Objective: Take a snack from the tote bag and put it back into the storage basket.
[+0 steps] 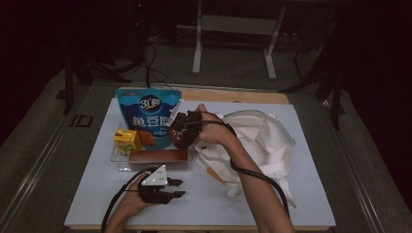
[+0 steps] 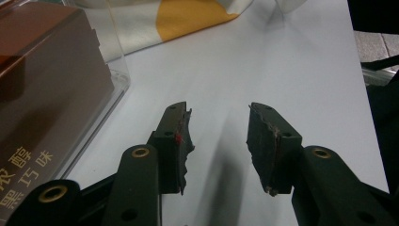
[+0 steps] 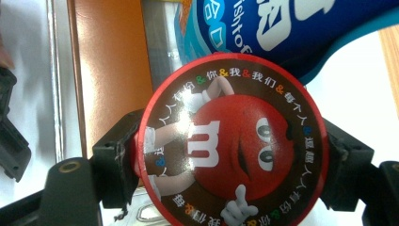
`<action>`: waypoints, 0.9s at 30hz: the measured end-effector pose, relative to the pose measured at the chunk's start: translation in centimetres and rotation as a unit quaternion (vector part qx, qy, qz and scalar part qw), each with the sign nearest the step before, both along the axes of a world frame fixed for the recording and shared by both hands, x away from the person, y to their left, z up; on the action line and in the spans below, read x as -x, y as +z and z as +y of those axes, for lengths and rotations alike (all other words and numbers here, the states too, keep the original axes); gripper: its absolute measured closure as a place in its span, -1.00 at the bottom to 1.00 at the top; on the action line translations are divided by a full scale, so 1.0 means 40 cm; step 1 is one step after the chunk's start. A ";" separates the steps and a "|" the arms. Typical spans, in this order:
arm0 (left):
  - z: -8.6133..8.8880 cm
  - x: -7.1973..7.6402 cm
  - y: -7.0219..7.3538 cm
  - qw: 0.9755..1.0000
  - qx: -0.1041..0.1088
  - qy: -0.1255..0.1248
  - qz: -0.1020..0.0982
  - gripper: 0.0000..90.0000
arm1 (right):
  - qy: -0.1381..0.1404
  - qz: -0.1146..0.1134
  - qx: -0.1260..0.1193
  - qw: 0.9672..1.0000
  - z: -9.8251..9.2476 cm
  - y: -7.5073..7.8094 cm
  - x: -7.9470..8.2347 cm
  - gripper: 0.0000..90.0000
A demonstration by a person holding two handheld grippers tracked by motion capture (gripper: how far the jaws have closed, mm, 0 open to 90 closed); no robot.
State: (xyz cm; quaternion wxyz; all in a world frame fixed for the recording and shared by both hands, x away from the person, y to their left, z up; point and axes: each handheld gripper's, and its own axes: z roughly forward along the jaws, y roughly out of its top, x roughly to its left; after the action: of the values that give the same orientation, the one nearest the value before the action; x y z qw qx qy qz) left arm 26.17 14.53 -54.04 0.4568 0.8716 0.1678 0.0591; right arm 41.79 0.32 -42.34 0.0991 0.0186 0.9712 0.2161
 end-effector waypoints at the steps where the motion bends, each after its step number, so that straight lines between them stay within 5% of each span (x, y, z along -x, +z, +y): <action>1: 0.000 0.000 0.000 1.000 0.000 0.000 0.000 0.30 | 0.000 0.001 -0.001 1.000 0.000 -0.001 0.000 -0.49; 23: 0.000 0.000 0.000 1.000 0.000 0.000 0.001 0.30 | -0.014 0.014 0.013 1.000 0.005 -0.020 -0.006 -0.52; 27: 0.000 0.000 0.000 1.000 0.000 0.000 0.000 0.30 | -0.018 0.012 -0.002 1.000 0.007 -0.005 -0.002 -0.56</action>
State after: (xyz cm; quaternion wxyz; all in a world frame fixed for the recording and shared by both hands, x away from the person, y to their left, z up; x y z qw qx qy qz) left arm 26.18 14.53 -54.05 0.4567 0.8716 0.1680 0.0589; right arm 41.88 0.59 -42.52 0.0914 0.0392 0.9714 0.2156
